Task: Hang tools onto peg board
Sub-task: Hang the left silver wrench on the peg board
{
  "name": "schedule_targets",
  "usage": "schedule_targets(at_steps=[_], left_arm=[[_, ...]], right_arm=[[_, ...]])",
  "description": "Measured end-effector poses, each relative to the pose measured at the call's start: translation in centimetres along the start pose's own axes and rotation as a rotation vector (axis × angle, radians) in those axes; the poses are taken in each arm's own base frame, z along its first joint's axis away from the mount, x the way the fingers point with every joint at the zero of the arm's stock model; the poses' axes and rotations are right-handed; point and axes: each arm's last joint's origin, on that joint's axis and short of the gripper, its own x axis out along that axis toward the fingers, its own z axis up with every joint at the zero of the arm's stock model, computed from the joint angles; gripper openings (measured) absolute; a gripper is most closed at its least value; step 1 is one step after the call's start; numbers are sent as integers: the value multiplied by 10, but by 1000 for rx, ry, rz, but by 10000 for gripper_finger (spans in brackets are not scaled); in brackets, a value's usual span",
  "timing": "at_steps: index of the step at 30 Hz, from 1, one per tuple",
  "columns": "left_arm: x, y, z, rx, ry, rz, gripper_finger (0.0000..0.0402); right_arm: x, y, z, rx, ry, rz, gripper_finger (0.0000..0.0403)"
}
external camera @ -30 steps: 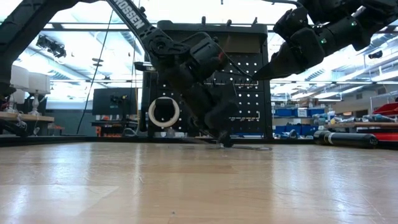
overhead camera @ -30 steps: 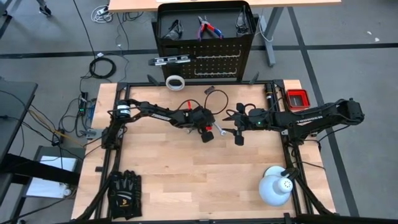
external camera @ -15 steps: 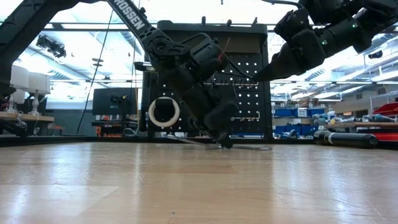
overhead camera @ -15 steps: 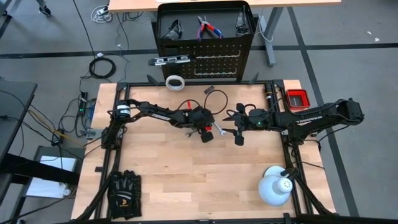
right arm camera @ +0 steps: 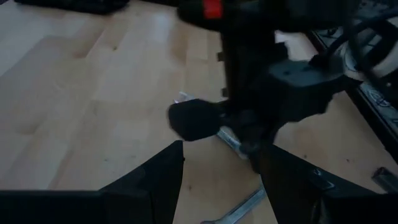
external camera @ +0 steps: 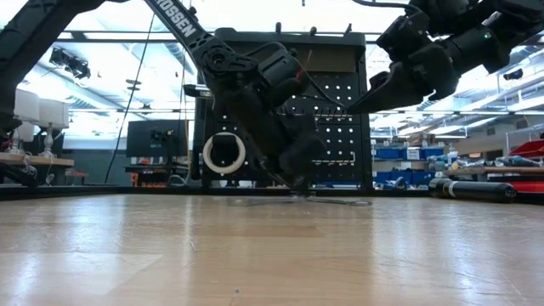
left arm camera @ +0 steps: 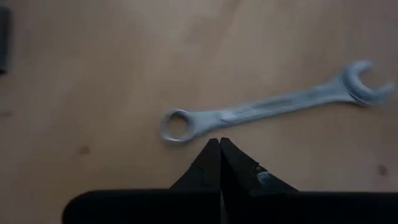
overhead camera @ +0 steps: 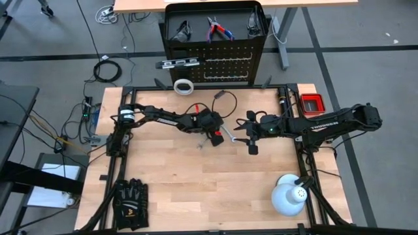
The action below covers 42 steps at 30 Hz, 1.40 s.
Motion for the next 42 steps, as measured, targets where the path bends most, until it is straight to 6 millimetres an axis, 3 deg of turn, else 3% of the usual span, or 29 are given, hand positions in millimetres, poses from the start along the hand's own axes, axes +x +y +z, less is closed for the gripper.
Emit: schedule_targets(at_steps=[6,10,14,24,30,42], left_arm=[[-9,10,4,36,22,16,0],[-12,7,10,153,-16,-77,0],[-13,5,8,273,-4,-156,0],[-11,10,-2,462,85,-133,0],[-12,14,-11,483,198,-37,0],[-22,19,-22,365,363,67,0]], right_arm=[[0,0,0,-10,2,1,213],[0,0,0,-9,-2,1,213],[0,0,0,-1,-3,1,213],[0,0,1,1,-8,-2,213],[0,0,1,1,-10,-3,213],[0,0,1,2,-10,-6,213]])
